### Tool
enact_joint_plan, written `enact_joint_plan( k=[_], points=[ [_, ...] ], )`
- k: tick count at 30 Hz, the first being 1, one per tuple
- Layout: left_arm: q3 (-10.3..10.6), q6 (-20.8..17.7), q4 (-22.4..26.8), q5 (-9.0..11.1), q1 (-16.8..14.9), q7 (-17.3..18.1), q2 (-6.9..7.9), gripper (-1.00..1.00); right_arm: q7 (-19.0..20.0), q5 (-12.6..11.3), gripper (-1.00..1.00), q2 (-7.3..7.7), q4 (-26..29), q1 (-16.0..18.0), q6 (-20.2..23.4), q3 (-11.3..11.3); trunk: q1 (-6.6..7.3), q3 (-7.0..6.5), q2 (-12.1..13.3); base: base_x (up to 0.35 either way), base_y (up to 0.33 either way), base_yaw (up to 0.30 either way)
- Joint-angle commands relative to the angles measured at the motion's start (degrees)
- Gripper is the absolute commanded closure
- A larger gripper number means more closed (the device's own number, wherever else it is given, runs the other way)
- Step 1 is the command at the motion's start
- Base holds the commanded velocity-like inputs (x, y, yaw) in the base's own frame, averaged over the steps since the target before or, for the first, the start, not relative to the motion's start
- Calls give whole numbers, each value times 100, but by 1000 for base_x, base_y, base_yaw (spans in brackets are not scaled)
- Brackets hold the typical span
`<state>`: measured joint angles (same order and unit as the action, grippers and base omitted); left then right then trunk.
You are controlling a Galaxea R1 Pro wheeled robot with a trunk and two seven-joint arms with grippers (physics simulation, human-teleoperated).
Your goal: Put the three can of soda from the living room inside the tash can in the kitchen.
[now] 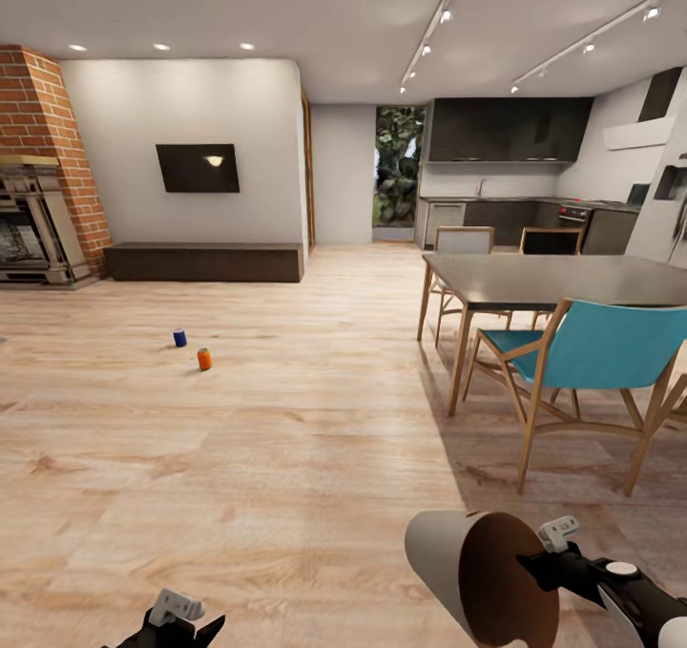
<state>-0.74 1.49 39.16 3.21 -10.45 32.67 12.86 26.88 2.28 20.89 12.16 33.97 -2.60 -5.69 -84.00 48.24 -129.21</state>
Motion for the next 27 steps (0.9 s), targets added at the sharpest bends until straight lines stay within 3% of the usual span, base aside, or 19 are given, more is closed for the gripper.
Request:
enact_joint_plan(
  k=[1, 8, 14, 18, 21, 23, 27],
  points=[
    [0, 5, -3, 0, 2, 22, 1, -100, 54, -45, 100, -1, 80, -74, -123, 77, 23, -19, 41, 0, 0, 0],
    [-3, 55, -13, -14, 7, 52, -5, -100, 54, -50, 100, -61, 177, -279, -450, 98, 177, -145, 322, 0, 0, 0],
    [-5, 85, -14, -22, 8, 47, -41, -100, 41, -42, 100, -273, 190, -325, -488, 95, 308, -253, 563, 0, 0, 0],
    [-5, 94, -14, -22, 8, 26, -49, -100, 13, -37, 100, -318, 240, -444, -643, 95, 396, -324, 723, 0, 0, 0],
    [-5, 107, -14, -22, 8, 12, -54, -100, -211, -34, 100, -377, 147, -515, -1548, 98, 462, -378, 843, 0, 0, 0],
    [-5, 117, -13, -22, 8, 9, -55, -100, -742, -10, 100, -429, -185, -533, -2401, 85, 506, -414, 924, 0, 0, 0],
    [-5, 122, -13, -22, 8, 4, -55, -100, -1196, 34, 100, -449, -478, -543, -2872, 66, 594, -486, 1084, 0, 0, 0]
  ],
)
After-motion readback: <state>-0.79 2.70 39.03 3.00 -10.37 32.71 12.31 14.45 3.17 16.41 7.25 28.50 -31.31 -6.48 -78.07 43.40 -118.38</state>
